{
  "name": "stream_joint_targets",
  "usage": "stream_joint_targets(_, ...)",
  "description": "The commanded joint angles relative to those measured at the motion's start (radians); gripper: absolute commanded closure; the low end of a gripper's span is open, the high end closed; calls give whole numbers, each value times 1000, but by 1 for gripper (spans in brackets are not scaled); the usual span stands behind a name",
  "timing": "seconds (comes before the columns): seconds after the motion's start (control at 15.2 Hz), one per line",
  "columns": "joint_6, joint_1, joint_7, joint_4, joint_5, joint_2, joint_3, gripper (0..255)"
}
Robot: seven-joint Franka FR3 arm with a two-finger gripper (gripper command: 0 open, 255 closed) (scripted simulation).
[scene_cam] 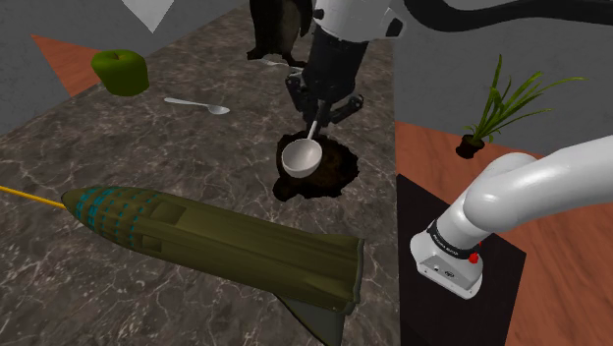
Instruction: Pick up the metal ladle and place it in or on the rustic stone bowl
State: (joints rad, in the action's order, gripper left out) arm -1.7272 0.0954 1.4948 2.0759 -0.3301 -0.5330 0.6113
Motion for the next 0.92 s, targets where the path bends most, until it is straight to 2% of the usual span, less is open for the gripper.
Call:
stream_joint_targets(0.0, -23, -3, -4, 28, -5, -5, 3, 255)
stream_joint_targets(0.33, -98, -10, -12, 109, -19, -13, 19, 255)
stream_joint_targets(0.86, -97, -10, -12, 109, -19, -13, 19, 255)
